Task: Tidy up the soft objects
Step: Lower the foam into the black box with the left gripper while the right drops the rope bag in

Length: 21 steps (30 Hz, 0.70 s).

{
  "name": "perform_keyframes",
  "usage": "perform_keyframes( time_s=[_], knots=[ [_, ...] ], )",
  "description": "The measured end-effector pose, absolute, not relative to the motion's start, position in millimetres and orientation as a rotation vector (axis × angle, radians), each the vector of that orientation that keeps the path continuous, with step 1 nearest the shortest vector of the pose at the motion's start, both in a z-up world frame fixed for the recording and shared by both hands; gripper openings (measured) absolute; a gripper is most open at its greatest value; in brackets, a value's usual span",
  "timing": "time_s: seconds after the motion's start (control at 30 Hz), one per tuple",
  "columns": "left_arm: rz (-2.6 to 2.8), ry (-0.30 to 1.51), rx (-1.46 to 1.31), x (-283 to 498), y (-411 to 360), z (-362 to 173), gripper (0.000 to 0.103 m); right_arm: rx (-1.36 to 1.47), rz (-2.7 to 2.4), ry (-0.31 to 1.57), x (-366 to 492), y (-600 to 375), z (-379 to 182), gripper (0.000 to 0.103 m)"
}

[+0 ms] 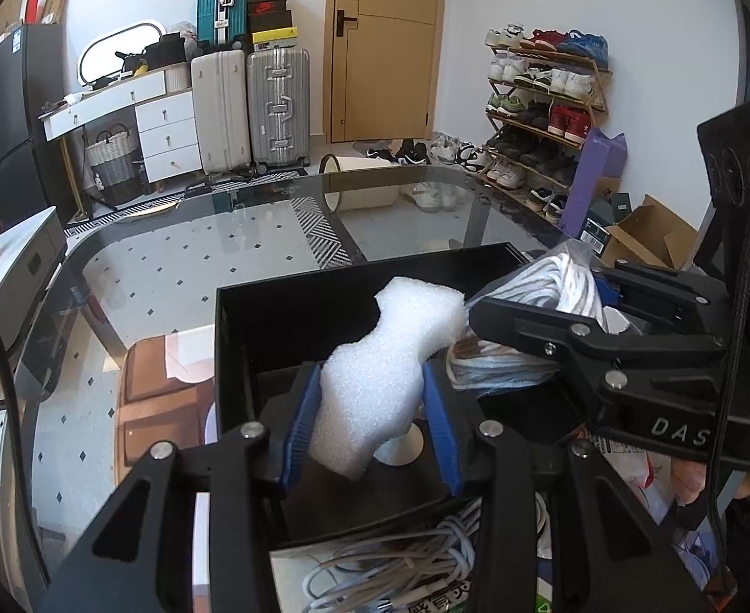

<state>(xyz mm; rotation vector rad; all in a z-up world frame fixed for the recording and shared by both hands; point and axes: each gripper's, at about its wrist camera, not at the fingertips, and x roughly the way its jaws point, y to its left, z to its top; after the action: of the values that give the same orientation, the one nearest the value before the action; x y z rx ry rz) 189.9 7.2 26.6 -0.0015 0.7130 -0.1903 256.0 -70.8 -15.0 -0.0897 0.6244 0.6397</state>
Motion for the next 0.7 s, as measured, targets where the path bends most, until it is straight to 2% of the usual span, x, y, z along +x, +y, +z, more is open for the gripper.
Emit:
perform_keyframes(
  time_s=[0.23,0.3,0.33,0.47,0.53,0.57,0.7],
  knots=[
    [-0.192,0.696,-0.006,185.6,9.2,25.4,0.04,-0.104,0.659,0.65,259.5,-66.9,-17.4,0.043],
    [-0.198,0.701,-0.003,185.0,9.4,25.8,0.042,-0.13,0.646,0.644,255.1,-67.0,-15.3,0.047],
    [-0.198,0.705,-0.002,184.7,9.5,26.0,0.045,-0.144,0.634,0.629,250.4,-67.6,-13.1,0.052],
    [-0.214,0.699,-0.016,177.2,9.6,31.0,0.084,-0.159,0.596,0.543,231.8,-81.5,2.0,0.082],
    [-0.186,0.655,-0.006,166.6,9.5,36.1,0.097,-0.17,0.579,0.544,226.1,-86.7,5.4,0.085],
    [-0.178,0.638,-0.007,161.7,10.9,38.5,0.1,-0.166,0.572,0.557,223.8,-91.1,7.1,0.087],
    [-0.152,0.61,-0.047,144.5,22.6,45.5,0.102,-0.147,0.536,0.558,209.4,-108.0,12.1,0.096]
  ],
)
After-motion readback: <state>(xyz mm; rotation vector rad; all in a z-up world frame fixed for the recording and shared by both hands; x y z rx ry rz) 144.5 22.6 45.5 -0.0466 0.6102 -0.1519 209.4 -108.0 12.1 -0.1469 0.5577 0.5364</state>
